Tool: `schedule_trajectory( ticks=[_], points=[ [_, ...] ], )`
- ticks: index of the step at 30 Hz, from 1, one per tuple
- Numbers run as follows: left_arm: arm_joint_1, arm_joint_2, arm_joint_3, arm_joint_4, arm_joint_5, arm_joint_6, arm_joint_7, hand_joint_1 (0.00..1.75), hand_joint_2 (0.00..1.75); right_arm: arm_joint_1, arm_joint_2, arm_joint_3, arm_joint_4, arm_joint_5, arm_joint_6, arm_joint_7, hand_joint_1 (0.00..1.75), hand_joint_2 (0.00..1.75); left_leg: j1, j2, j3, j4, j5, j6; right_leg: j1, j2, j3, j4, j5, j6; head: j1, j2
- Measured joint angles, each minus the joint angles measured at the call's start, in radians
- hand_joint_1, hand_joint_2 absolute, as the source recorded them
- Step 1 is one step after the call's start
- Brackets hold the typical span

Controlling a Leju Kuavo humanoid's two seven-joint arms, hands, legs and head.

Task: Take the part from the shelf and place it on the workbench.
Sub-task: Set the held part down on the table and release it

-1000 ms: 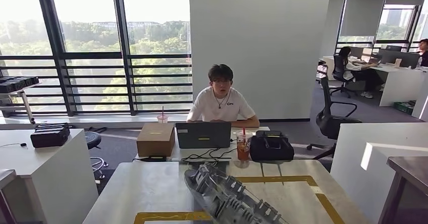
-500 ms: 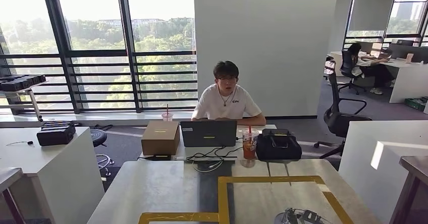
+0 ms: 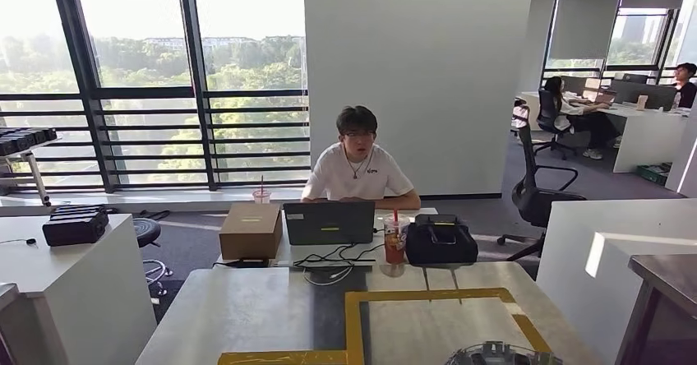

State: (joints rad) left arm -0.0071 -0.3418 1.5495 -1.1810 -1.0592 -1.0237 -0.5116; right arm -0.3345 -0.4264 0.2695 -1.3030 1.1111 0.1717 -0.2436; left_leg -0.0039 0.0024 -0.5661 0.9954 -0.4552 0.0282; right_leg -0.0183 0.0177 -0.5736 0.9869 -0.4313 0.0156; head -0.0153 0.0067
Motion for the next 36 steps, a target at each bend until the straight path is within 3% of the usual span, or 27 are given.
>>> schedule_trajectory(
  ticks=[2,3,5,7,8,9,11,13,17,19,21,22,23,25,27,28,30,32,34,36],
  points=[
    [-0.006,0.001,0.0,0.003,-0.004,0.001,-0.002,0.0,0.0,-0.075,0.004,0.079,0.076,0.006,0.001,-0.024,1.75,1.75,0.003,0.003,0.01,-0.016,0.015,0.014,-0.001,-0.003,-0.012,0.02,-0.01,0.005,0.001,0.0],
    [-0.008,0.002,-0.001,0.007,-0.009,0.001,-0.006,0.0,0.0,-0.111,0.009,0.118,0.113,0.008,0.001,-0.035,1.75,1.75,0.006,0.004,0.013,-0.023,0.022,0.02,-0.001,-0.006,-0.032,0.059,-0.03,0.002,0.002,0.0],
    [-0.011,0.004,-0.001,0.018,-0.023,0.004,-0.015,0.0,0.0,-0.178,0.025,0.193,0.188,0.014,0.002,-0.051,1.75,1.75,0.005,0.005,0.011,-0.026,0.028,0.026,-0.002,-0.008,-0.094,0.19,-0.087,-0.004,0.004,0.0],
    [-0.011,0.007,-0.001,0.032,-0.036,0.006,-0.025,0.0,0.0,-0.232,0.045,0.264,0.26,0.02,0.001,-0.064,1.75,1.75,0.005,0.005,0.009,-0.025,0.028,0.026,-0.004,-0.009,-0.138,0.286,-0.115,0.002,0.005,0.0],
    [-0.011,0.008,0.0,0.038,-0.042,0.005,-0.029,0.0,0.0,-0.259,0.057,0.297,0.295,0.023,0.0,-0.071,1.75,1.75,0.005,0.006,0.009,-0.024,0.028,0.024,-0.005,-0.009,-0.134,0.278,-0.106,0.009,0.006,0.0],
    [-0.011,0.01,0.0,0.043,-0.046,0.004,-0.033,0.0,0.0,-0.286,0.07,0.329,0.328,0.025,-0.001,-0.078,1.75,1.75,0.005,0.006,0.01,-0.022,0.027,0.022,-0.007,-0.01,-0.109,0.229,-0.084,0.017,0.007,0.0],
    [-0.011,0.012,0.0,0.047,-0.052,0.001,-0.037,0.0,0.0,-0.341,0.098,0.382,0.391,0.026,-0.003,-0.085,1.75,1.75,0.003,0.009,0.008,-0.012,0.021,0.011,-0.008,-0.011,-0.034,0.085,-0.034,0.027,0.008,0.0],
    [-0.011,0.014,0.0,0.049,-0.051,-0.001,-0.039,0.0,0.0,-0.385,0.13,0.424,0.452,0.017,-0.005,-0.085,1.75,1.75,0.0,0.012,0.006,-0.004,0.014,-0.002,-0.007,-0.01,0.005,0.013,-0.013,0.015,0.007,0.0],
    [-0.011,0.016,0.0,0.049,-0.044,-0.005,-0.038,0.0,0.0,-0.442,0.183,0.469,0.545,-0.013,-0.007,-0.077,1.75,1.75,0.007,0.012,0.0,0.017,-0.003,-0.022,-0.006,-0.007,0.005,0.008,-0.008,-0.016,0.002,0.0],
    [-0.011,0.016,0.001,0.048,-0.04,-0.009,-0.034,0.0,0.0,-0.458,0.202,0.481,0.58,-0.029,-0.006,-0.074,1.75,1.75,0.011,0.008,-0.04,0.109,-0.059,-0.032,-0.007,-0.007,0.003,0.007,-0.004,-0.025,0.0,0.0],
    [-0.01,0.016,0.001,0.048,-0.038,-0.012,-0.03,0.0,0.0,-0.465,0.214,0.489,0.613,-0.042,-0.005,-0.074,1.75,1.75,0.012,0.006,-0.105,0.245,-0.122,-0.036,-0.003,-0.007,-0.001,0.007,-0.002,-0.03,-0.003,0.0],
    [-0.01,0.016,0.001,0.048,-0.039,-0.013,-0.03,0.0,0.44,-0.466,0.218,0.491,0.628,-0.049,-0.004,-0.073,1.31,1.31,0.013,0.006,-0.125,0.287,-0.134,-0.036,-0.001,-0.008,-0.002,0.007,-0.001,-0.031,-0.004,0.0],
    [-0.009,0.016,0.001,0.048,-0.043,-0.013,-0.03,0.0,0.87,-0.467,0.22,0.492,0.643,-0.055,-0.003,-0.072,0.87,0.87,0.013,0.006,-0.125,0.289,-0.125,-0.034,0.001,-0.008,-0.002,0.007,-0.001,-0.032,-0.004,0.0],
    [-0.008,0.018,0.0,0.048,-0.056,-0.008,-0.036,0.0,1.75,-0.469,0.221,0.493,0.67,-0.066,0.002,-0.071,0.0,0.0,0.01,0.005,-0.065,0.179,-0.067,-0.02,0.006,-0.009,0.0,0.007,0.001,-0.033,-0.005,0.0],
    [-0.007,0.023,-0.001,0.049,-0.068,0.0,-0.043,0.0,1.75,-0.468,0.221,0.495,0.695,-0.073,0.008,-0.07,0.0,0.0,0.002,0.005,0.003,0.047,-0.021,0.0,0.011,-0.01,0.001,0.007,0.002,-0.03,-0.004,0.0],
    [-0.007,0.026,-0.001,0.049,-0.07,0.003,-0.045,0.0,1.75,-0.465,0.221,0.496,0.706,-0.073,0.011,-0.068,0.0,0.0,-0.002,0.005,0.017,0.014,-0.013,0.007,0.012,-0.012,0.0,0.006,0.003,-0.027,-0.004,0.0],
    [-0.006,0.03,-0.002,0.049,-0.075,0.006,-0.048,0.0,1.75,-0.46,0.22,0.498,0.723,-0.075,0.016,-0.065,0.0,0.0,-0.008,0.007,0.017,0.0,-0.011,0.013,0.012,-0.014,-0.001,0.002,0.006,-0.017,-0.004,0.0],
    [-0.005,0.033,-0.002,0.049,-0.084,0.014,-0.051,0.0,0.87,-0.457,0.217,0.499,0.737,-0.08,0.02,-0.065,0.0,0.0,-0.002,0.007,0.028,-0.019,0.004,0.017,0.012,-0.015,-0.008,0.011,0.002,-0.009,-0.004,0.0],
    [-0.006,0.033,-0.003,0.052,-0.092,0.019,-0.054,0.0,0.0,-0.454,0.214,0.499,0.754,-0.087,0.022,-0.067,0.0,0.0,0.004,0.008,0.038,-0.038,0.021,0.023,0.012,-0.016,-0.044,0.082,-0.033,-0.009,-0.003,0.0],
    [-0.007,0.033,-0.003,0.06,-0.094,0.019,-0.059,0.0,0.0,-0.443,0.209,0.499,0.769,-0.096,0.011,-0.065,0.0,0.0,0.004,0.006,0.034,-0.04,0.024,0.027,0.008,-0.016,-0.11,0.216,-0.089,-0.009,-0.002,0.0]
  ],
)
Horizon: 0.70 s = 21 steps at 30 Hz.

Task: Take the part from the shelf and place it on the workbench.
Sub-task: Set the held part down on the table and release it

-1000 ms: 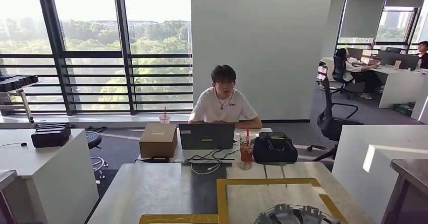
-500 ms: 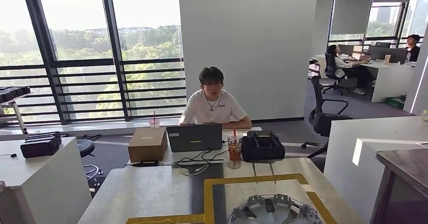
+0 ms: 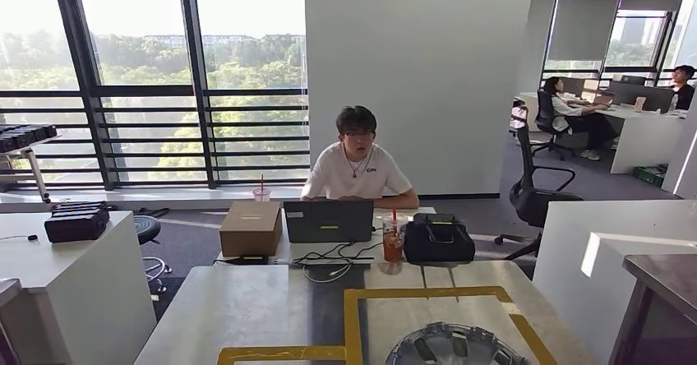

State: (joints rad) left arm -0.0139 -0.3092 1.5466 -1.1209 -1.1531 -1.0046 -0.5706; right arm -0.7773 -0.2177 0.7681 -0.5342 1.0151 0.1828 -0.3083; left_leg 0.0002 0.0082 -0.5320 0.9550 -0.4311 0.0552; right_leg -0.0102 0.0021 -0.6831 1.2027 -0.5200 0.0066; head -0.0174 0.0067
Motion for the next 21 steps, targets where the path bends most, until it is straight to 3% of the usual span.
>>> schedule_trajectory(
  ticks=[1,2,3,5,6,8,10,12,16,17,18,21],
  points=[
    [0.0,0.0,0.0,0.004,0.0,0.0,-0.002,0.0,0.0,0.008,-0.003,-0.001,0.004,-0.004,-0.013,0.004,0.0,0.0,0.0,-0.001,-0.001,0.0,-0.001,-0.001,-0.003,0.0,-0.026,0.05,-0.015,0.004,0.0,0.0],
    [0.0,0.0,0.001,0.008,0.0,0.0,-0.004,0.0,0.0,0.016,-0.006,-0.004,0.006,-0.008,-0.033,0.01,0.0,0.0,0.001,-0.003,0.0,0.001,-0.002,-0.003,-0.006,0.0,-0.036,0.067,-0.014,0.012,0.001,0.0],
    [-0.001,-0.001,0.001,0.01,0.004,0.0,-0.003,0.0,0.0,0.024,-0.008,-0.009,0.004,-0.009,-0.06,0.021,0.0,0.0,0.002,-0.004,0.002,0.002,-0.005,-0.005,-0.009,-0.001,-0.025,0.04,0.003,0.023,0.001,0.0],
    [-0.002,-0.007,0.002,0.006,0.026,-0.007,0.01,0.0,0.0,0.052,-0.011,-0.029,-0.028,0.001,-0.137,0.064,0.0,0.0,0.003,-0.007,0.004,0.011,-0.014,-0.015,-0.017,-0.002,0.04,-0.099,0.06,0.041,0.002,0.0],
    [-0.002,-0.011,0.002,-0.001,0.042,-0.012,0.021,0.0,0.0,0.074,-0.013,-0.046,-0.063,0.012,-0.174,0.095,0.0,0.0,0.002,-0.009,0.002,0.019,-0.021,-0.022,-0.018,-0.003,0.07,-0.16,0.081,0.042,0.002,0.0],
    [-0.002,-0.02,0.003,-0.015,0.066,-0.019,0.039,0.0,0.0,0.13,-0.018,-0.094,-0.166,0.044,-0.223,0.159,0.0,0.0,0.0,-0.011,-0.005,0.03,-0.03,-0.032,-0.016,-0.003,0.095,-0.212,0.095,0.029,0.002,0.0],
    [-0.001,-0.025,0.003,-0.024,0.072,-0.019,0.046,0.0,0.0,0.194,-0.021,-0.153,-0.29,0.086,-0.248,0.208,0.0,0.0,0.002,-0.011,-0.008,0.033,-0.034,-0.04,-0.014,-0.002,0.094,-0.211,0.096,0.015,0.001,0.0],
    [-0.001,-0.028,0.003,-0.028,0.066,-0.018,0.043,0.0,0.0,0.264,-0.022,-0.223,-0.432,0.14,-0.264,0.242,0.0,0.0,0.006,-0.011,-0.022,0.063,-0.058,-0.05,-0.019,-0.003,0.097,-0.212,0.094,0.003,0.0,0.0],
    [-0.001,-0.032,0.002,-0.029,0.055,-0.01,0.028,0.0,0.0,0.418,-0.013,-0.398,-0.733,0.256,-0.271,0.26,0.0,0.0,0.013,-0.009,-0.143,0.307,-0.164,-0.066,-0.018,-0.007,0.101,-0.213,0.087,-0.007,-0.003,0.0],
    [-0.001,-0.033,0.001,-0.028,0.052,-0.006,0.025,0.0,0.0,0.458,-0.007,-0.45,-0.809,0.276,-0.275,0.25,0.0,0.0,0.014,-0.009,-0.161,0.335,-0.164,-0.066,-0.018,-0.008,0.102,-0.212,0.086,-0.009,-0.003,0.0],
    [-0.001,-0.034,0.0,-0.028,0.049,-0.003,0.022,0.0,0.0,0.495,-0.001,-0.501,-0.88,0.289,-0.278,0.236,0.0,0.0,0.014,-0.009,-0.159,0.322,-0.144,-0.065,-0.017,-0.008,0.103,-0.212,0.085,-0.009,-0.003,0.0],
    [-0.001,-0.034,-0.002,-0.027,0.044,0.001,0.015,0.0,0.0,0.569,0.018,-0.631,-1.047,0.304,-0.284,0.203,0.0,0.0,0.011,-0.009,-0.068,0.125,-0.045,-0.051,-0.014,-0.005,0.11,-0.213,0.082,-0.007,-0.003,0.0]
  ],
)
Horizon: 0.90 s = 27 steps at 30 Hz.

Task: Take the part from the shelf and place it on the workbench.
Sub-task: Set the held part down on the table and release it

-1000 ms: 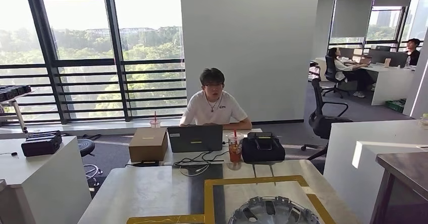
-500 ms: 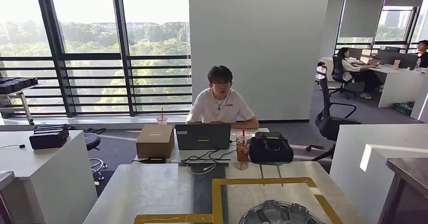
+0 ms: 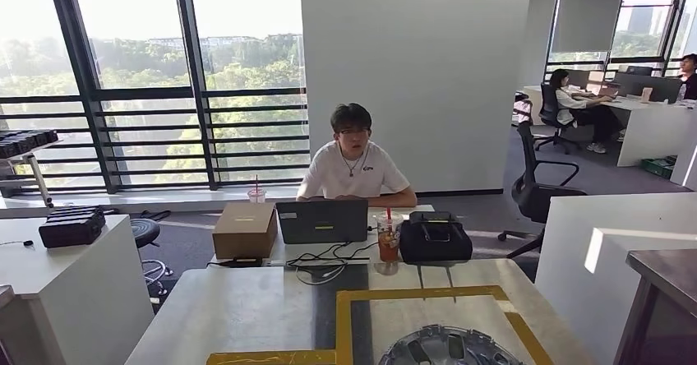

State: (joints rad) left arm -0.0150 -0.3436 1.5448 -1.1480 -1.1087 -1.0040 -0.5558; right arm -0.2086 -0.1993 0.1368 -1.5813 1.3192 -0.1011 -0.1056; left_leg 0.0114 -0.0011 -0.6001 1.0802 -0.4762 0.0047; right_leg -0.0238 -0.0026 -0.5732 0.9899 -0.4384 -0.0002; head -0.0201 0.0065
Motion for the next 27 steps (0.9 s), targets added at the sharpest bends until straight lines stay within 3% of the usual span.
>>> schedule_trajectory(
  ticks=[2,6,7,9,11,12,14,16,17,21,23,25,26,27],
  points=[
    [-0.001,0.0,-0.001,0.0,-0.001,0.0,-0.002,0.0,0.0,0.029,0.009,-0.059,-0.07,-0.003,-0.02,-0.015,0.0,0.0,-0.005,0.0,0.035,-0.076,0.016,0.009,0.003,0.004,-0.001,0.0,0.0,0.007,0.0,0.0],
    [-0.002,-0.001,-0.002,-0.001,0.0,-0.009,-0.004,0.0,0.0,0.109,0.029,-0.169,-0.217,-0.103,-0.096,-0.077,0.0,0.0,-0.01,-0.003,0.051,-0.099,0.023,0.029,0.002,0.002,-0.009,0.016,-0.012,0.028,0.001,0.0],
    [-0.002,-0.002,-0.002,-0.002,0.002,-0.014,-0.006,0.0,0.0,0.129,0.036,-0.202,-0.259,-0.15,-0.112,-0.094,0.0,0.0,-0.009,-0.004,0.057,-0.107,0.028,0.035,0.003,0.002,-0.026,0.053,-0.032,0.026,0.002,0.0],
    [-0.002,-0.002,-0.002,-0.003,0.005,-0.029,-0.011,0.0,0.0,0.173,0.056,-0.273,-0.342,-0.252,-0.127,-0.126,0.0,0.0,-0.01,-0.006,0.059,-0.112,0.032,0.042,0.003,0.002,-0.088,0.184,-0.091,0.017,0.004,0.0],
    [-0.002,-0.002,0.001,-0.004,0.008,-0.043,-0.02,0.0,0.0,0.227,0.084,-0.342,-0.416,-0.356,-0.111,-0.16,0.0,0.0,-0.013,-0.008,0.058,-0.111,0.031,0.044,0.003,0.002,-0.139,0.286,-0.124,0.019,0.004,0.0],
    [-0.002,-0.002,0.003,-0.004,0.009,-0.049,-0.025,0.0,0.0,0.255,0.099,-0.374,-0.449,-0.396,-0.098,-0.18,0.0,0.0,-0.015,-0.008,0.059,-0.11,0.03,0.044,0.003,0.002,-0.137,0.281,-0.117,0.024,0.005,0.0],
    [-0.001,-0.002,0.005,-0.005,0.013,-0.059,-0.031,0.0,0.0,0.31,0.127,-0.428,-0.503,-0.445,-0.075,-0.214,0.0,0.0,-0.015,-0.01,0.06,-0.106,0.026,0.041,0.002,0.002,-0.075,0.159,-0.069,0.038,0.005,0.0],
    [0.0,-0.002,0.005,-0.008,0.015,-0.065,-0.036,0.0,0.0,0.363,0.154,-0.468,-0.543,-0.464,-0.059,-0.239,0.0,0.0,-0.02,-0.011,0.06,-0.097,0.018,0.033,0.005,0.0,-0.008,0.035,-0.027,0.036,0.005,0.0],
    [0.001,-0.002,0.006,-0.01,0.015,-0.067,-0.039,0.0,0.0,0.39,0.168,-0.485,-0.56,-0.472,-0.049,-0.248,0.0,0.0,-0.022,-0.011,0.06,-0.093,0.015,0.028,0.006,0.0,0.008,0.007,-0.018,0.03,0.005,0.0],
    [0.015,-0.001,0.006,-0.016,0.013,-0.071,-0.043,0.0,0.0,0.481,0.242,-0.554,-0.602,-0.511,0.026,-0.288,0.0,0.0,-0.02,-0.009,0.052,-0.067,-0.002,0.012,0.002,0.0,0.01,0.001,-0.006,0.008,0.003,0.0],
    [0.02,0.0,0.006,-0.02,0.009,-0.071,-0.047,0.0,0.0,0.504,0.284,-0.598,-0.608,-0.523,0.081,-0.304,0.0,0.0,-0.015,-0.005,0.019,0.019,-0.065,0.0,-0.003,-0.001,0.006,-0.001,-0.001,-0.001,0.001,0.0],
    [0.023,0.0,0.006,-0.023,0.001,-0.071,-0.053,0.0,0.0,0.518,0.327,-0.649,-0.607,-0.52,0.141,-0.323,0.0,0.0,-0.009,-0.004,-0.027,0.146,-0.14,-0.009,-0.001,-0.002,-0.004,-0.001,0.004,-0.008,-0.001,0.0],
    [0.025,0.0,0.006,-0.024,-0.002,-0.071,-0.056,0.0,0.0,0.521,0.348,-0.677,-0.605,-0.515,0.173,-0.332,0.0,0.0,-0.006,-0.004,-0.039,0.187,-0.159,-0.011,-0.001,-0.002,-0.01,-0.001,0.008,-0.009,-0.001,0.0],
    [0.026,0.0,0.006,-0.025,-0.004,-0.071,-0.059,0.0,0.0,0.522,0.369,-0.704,-0.602,-0.508,0.201,-0.342,0.0,0.0,-0.004,-0.004,-0.033,0.193,-0.16,-0.011,0.0,-0.002,-0.016,0.0,0.013,-0.01,-0.001,0.0]
  ],
)
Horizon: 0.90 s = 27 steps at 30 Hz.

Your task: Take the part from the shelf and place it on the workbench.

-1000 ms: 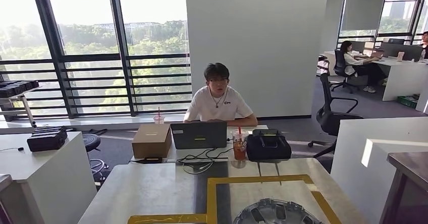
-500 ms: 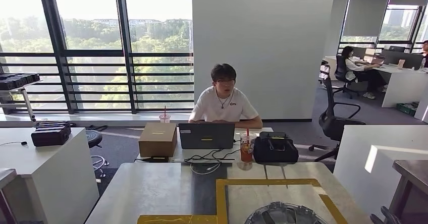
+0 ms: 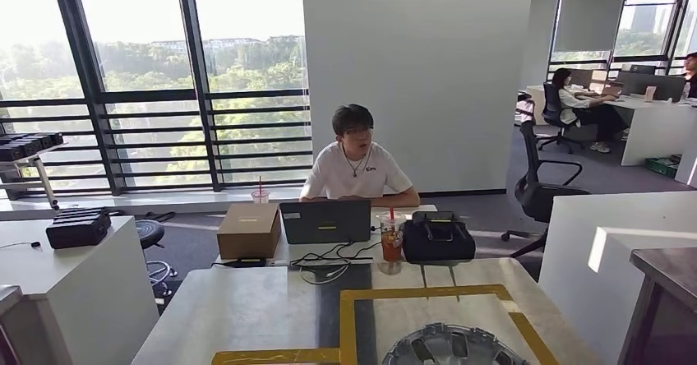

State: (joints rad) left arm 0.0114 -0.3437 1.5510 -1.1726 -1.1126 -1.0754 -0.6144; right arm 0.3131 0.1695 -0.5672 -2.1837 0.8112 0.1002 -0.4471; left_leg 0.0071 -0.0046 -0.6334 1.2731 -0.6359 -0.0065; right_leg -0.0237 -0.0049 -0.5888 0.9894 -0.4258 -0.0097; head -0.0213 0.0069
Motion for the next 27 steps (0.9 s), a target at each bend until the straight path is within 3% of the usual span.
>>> schedule_trajectory(
  ticks=[1,4,6,9,11,13,14,15,16,18,19,21,24,25,27],
  points=[
    [0.001,0.0,0.0,0.0,0.0,0.0,-0.002,0.0,0.0,0.0,0.02,-0.027,0.003,0.006,0.025,-0.009,0.0,0.0,0.001,0.0,0.027,-0.036,0.018,0.002,0.0,0.0,-0.005,0.0,0.005,0.001,0.0,0.0],
    [0.001,0.001,0.0,-0.003,-0.001,0.007,-0.008,0.0,0.0,-0.002,0.075,-0.106,0.014,0.038,0.095,-0.039,0.0,0.0,-0.004,0.0,0.16,-0.253,0.086,0.015,0.002,0.001,-0.013,-0.001,0.021,0.01,0.0,0.0],
    [0.001,0.002,0.0,-0.006,0.001,0.015,-0.01,0.0,0.0,-0.003,0.103,-0.152,0.027,0.062,0.132,-0.051,0.0,0.0,-0.012,0.001,0.189,-0.308,0.097,0.024,0.002,0.0,-0.013,-0.003,0.032,0.022,0.0,0.0],
    [0.006,0.0,0.0,-0.01,0.009,0.021,-0.007,0.0,0.0,0.0,0.132,-0.205,0.06,0.084,0.16,-0.053,0.0,0.0,-0.014,0.002,0.176,-0.318,0.128,0.043,0.001,0.0,-0.021,-0.004,0.04,0.039,0.0,0.0],
    [0.007,-0.002,-0.001,-0.01,0.018,0.025,0.001,0.0,0.0,0.002,0.142,-0.233,0.092,0.092,0.175,-0.044,0.0,0.0,-0.01,0.006,0.158,-0.33,0.157,0.056,0.004,0.002,-0.051,0.056,-0.016,0.033,0.002,-0.001],
    [0.008,-0.002,-0.001,-0.01,0.03,0.03,0.01,0.0,0.0,0.002,0.148,-0.26,0.136,0.102,0.194,-0.033,0.0,0.0,-0.013,0.009,0.132,-0.33,0.178,0.062,0.004,0.003,-0.091,0.185,-0.106,0.024,0.003,0.0],
    [0.009,-0.002,-0.001,-0.01,0.035,0.032,0.015,0.0,0.0,0.002,0.151,-0.273,0.161,0.109,0.204,-0.027,0.0,0.0,-0.015,0.01,0.118,-0.329,0.188,0.063,0.003,0.003,-0.1,0.243,-0.133,0.026,0.004,0.0],
    [0.01,-0.003,-0.001,-0.01,0.039,0.034,0.018,0.0,0.0,0.002,0.154,-0.286,0.187,0.116,0.214,-0.021,0.0,0.0,-0.017,0.01,0.104,-0.327,0.197,0.063,0.002,0.003,-0.094,0.274,-0.143,0.032,0.004,0.0],
    [0.01,-0.003,-0.001,-0.01,0.043,0.035,0.021,0.0,0.0,0.002,0.156,-0.298,0.213,0.121,0.224,-0.014,0.0,0.0,-0.018,0.01,0.092,-0.325,0.205,0.062,0.002,0.003,-0.068,0.267,-0.135,0.041,0.004,0.0],
    [0.011,-0.003,-0.001,-0.01,0.047,0.036,0.025,0.0,0.0,0.0,0.159,-0.322,0.263,0.124,0.248,-0.001,0.0,0.0,-0.018,0.009,0.072,-0.314,0.217,0.058,0.002,0.003,0.034,0.145,-0.103,0.053,0.004,0.0],
    [0.011,-0.003,-0.001,-0.01,0.05,0.037,0.026,0.0,0.0,-0.002,0.16,-0.333,0.286,0.125,0.26,0.003,0.0,0.0,-0.02,0.008,0.063,-0.307,0.222,0.054,0.004,0.003,0.091,0.066,-0.098,0.05,0.004,0.0],
    [0.012,-0.002,0.0,-0.009,0.054,0.037,0.027,0.0,0.0,-0.006,0.164,-0.355,0.334,0.132,0.291,0.013,0.0,0.0,-0.022,0.008,0.055,-0.295,0.231,0.044,0.008,0.004,0.151,-0.027,-0.101,0.037,0.003,0.0],
    [0.013,-0.002,0.0,-0.008,0.046,0.041,0.024,0.0,0.0,-0.006,0.17,-0.383,0.415,0.164,0.343,0.033,0.0,0.0,-0.018,0.005,0.046,-0.285,0.234,0.027,0.007,0.003,0.141,-0.035,-0.092,0.015,0.002,0.0],
    [0.015,-0.002,0.0,-0.007,0.039,0.043,0.02,0.0,0.0,-0.006,0.172,-0.389,0.448,0.184,0.355,0.039,0.0,0.0,-0.015,0.005,0.037,-0.268,0.213,0.02,0.005,0.002,0.134,-0.036,-0.086,0.007,0.001,0.0],
    [0.017,-0.002,0.0,-0.003,0.026,0.048,0.007,0.0,0.0,-0.002,0.177,-0.397,0.513,0.232,0.369,0.046,0.0,0.0,-0.008,0.004,0.005,-0.177,0.128,0.007,0.001,-0.001,0.114,-0.037,-0.07,-0.005,0.001,-0.001]
  ],
)
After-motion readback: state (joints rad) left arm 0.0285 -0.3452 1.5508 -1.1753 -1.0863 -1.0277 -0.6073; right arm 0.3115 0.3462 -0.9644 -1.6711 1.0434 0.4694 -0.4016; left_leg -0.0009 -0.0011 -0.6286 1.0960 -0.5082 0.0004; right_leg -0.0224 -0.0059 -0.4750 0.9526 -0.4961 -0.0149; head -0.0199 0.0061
